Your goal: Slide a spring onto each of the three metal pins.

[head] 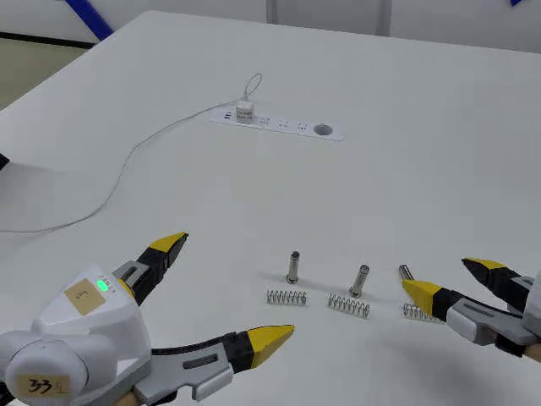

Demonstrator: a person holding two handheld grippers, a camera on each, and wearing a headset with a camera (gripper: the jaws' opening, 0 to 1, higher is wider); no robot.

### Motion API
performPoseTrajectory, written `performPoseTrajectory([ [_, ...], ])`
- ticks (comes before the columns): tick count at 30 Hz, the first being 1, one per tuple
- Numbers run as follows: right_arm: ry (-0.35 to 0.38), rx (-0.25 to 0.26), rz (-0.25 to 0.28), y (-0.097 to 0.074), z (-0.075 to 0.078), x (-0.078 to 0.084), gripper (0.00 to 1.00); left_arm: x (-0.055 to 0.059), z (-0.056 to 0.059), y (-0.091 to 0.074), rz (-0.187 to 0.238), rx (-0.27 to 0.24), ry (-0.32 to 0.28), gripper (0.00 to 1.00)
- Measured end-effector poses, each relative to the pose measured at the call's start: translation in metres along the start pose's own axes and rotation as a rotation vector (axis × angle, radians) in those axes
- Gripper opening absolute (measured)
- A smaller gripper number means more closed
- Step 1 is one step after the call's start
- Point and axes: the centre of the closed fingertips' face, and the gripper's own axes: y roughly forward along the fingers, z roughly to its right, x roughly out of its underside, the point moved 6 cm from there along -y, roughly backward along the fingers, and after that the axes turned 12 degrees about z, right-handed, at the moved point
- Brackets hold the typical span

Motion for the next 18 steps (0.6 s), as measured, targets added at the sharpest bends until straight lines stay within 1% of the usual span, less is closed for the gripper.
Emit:
performPoseTrajectory([
  [2, 0.001, -0.004, -0.021, 0.007, 0.002, 0.003, 0.57, 0.000, -0.001, 0.000, -0.002, -0.002, -0.004, 1.00],
  [4, 0.020, -0.008, -0.039, 0.012, 0.004, 0.005, 0.56, 0.001, -0.001, 0.000, -0.006, -0.001, -0.003, 1.00],
  [7, 0.024, -0.013, -0.051, 0.017, 0.005, 0.007, 0.52, 0.003, -0.001, 0.000, -0.015, 0.002, -0.007, 1.00],
  [9, 0.043, -0.015, -0.089, 0.020, 0.006, 0.011, 0.47, 0.004, -0.001, 0.000, -0.020, 0.004, -0.010, 1.00],
  [10, 0.048, -0.017, -0.099, 0.022, 0.006, 0.013, 0.45, 0.004, -0.001, 0.000, -0.019, 0.005, -0.011, 1.00],
  [14, 0.023, -0.019, -0.118, 0.029, 0.006, 0.017, 0.42, 0.005, -0.001, 0.000, -0.022, 0.004, -0.015, 1.00],
  [18, 0.033, -0.016, -0.139, 0.033, 0.006, 0.020, 0.40, 0.006, -0.001, 0.000, -0.028, 0.006, -0.016, 1.00],
])
